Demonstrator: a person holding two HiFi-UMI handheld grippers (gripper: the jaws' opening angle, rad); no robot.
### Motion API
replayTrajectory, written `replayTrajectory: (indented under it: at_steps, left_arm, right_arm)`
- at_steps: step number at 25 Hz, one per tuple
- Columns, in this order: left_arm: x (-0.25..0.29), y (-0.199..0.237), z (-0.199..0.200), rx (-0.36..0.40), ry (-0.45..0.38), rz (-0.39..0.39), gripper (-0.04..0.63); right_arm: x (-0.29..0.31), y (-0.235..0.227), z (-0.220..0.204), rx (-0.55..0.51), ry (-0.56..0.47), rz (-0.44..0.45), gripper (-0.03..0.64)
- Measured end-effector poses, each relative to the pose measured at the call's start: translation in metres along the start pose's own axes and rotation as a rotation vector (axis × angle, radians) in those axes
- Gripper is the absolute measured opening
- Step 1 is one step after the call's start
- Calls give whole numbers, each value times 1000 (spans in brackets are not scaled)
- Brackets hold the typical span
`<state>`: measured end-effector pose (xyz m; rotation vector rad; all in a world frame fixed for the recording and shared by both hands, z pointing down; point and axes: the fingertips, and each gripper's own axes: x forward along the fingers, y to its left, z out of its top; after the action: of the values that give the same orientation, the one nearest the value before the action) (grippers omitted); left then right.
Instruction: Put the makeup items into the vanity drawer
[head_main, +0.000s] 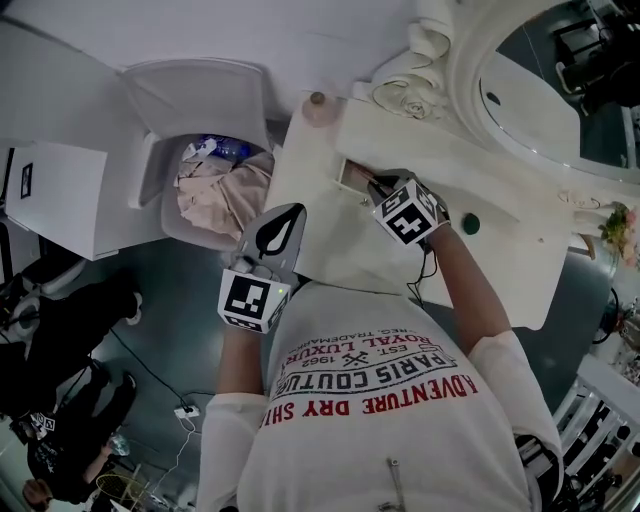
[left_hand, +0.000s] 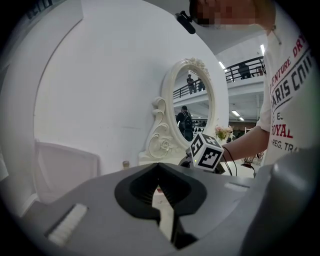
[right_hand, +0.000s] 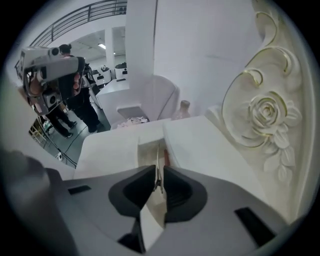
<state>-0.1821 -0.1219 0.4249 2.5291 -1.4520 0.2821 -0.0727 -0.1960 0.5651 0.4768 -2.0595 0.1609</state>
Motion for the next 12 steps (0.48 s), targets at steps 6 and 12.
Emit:
replayTrajectory:
  at_steps: [6, 12]
  left_arm:
    - [6, 5, 2, 4, -4, -33, 11]
    - [27, -14, 14, 32, -14, -96, 11]
  right_arm:
    - [-5, -3, 5, 57, -16, -11, 132]
    - [-33, -17, -13, 122, -46, -70, 132]
